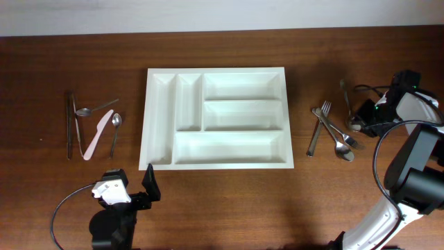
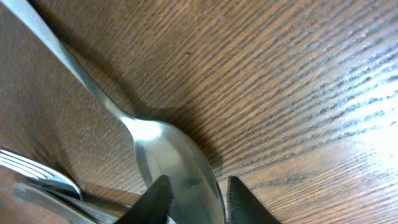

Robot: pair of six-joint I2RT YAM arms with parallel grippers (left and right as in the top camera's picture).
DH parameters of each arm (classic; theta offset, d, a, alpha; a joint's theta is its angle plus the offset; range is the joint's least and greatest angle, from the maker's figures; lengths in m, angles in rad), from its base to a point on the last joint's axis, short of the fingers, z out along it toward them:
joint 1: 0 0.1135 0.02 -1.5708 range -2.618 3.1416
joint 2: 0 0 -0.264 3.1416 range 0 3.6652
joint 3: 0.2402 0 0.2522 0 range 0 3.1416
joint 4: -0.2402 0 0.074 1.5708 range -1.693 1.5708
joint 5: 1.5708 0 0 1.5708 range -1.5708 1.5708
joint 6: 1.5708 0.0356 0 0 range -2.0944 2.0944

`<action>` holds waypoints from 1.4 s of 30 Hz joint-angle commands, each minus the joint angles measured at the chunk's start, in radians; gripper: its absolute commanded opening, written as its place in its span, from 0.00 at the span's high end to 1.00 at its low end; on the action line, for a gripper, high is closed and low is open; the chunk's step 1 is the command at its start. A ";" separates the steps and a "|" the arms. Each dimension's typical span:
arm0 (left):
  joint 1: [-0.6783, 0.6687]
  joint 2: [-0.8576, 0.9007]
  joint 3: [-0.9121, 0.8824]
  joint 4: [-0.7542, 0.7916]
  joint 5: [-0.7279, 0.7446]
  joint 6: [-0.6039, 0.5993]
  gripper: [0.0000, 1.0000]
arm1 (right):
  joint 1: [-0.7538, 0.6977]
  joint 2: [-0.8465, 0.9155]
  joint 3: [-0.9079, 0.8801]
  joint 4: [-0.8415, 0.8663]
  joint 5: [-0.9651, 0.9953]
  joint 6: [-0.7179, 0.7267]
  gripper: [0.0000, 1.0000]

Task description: Pack container

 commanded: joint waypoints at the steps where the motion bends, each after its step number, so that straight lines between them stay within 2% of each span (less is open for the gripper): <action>1: 0.004 -0.006 -0.003 -0.001 0.000 0.016 0.01 | -0.002 0.013 -0.006 0.004 -0.010 -0.002 0.81; 5: 0.004 -0.006 -0.003 0.000 0.000 0.016 0.01 | -0.002 0.013 -0.006 0.010 -0.010 -0.002 0.96; 17: 0.004 -0.006 -0.003 0.000 0.000 0.016 0.01 | -0.003 0.012 0.000 0.022 -0.010 -0.005 0.96; 32: 0.004 -0.006 -0.003 0.000 0.001 0.016 0.01 | 0.059 -0.054 0.123 -0.013 -0.070 -0.171 0.96; 42: 0.004 -0.006 -0.003 0.000 0.001 0.016 0.01 | 0.076 -0.053 0.141 -0.021 -0.057 -0.172 0.96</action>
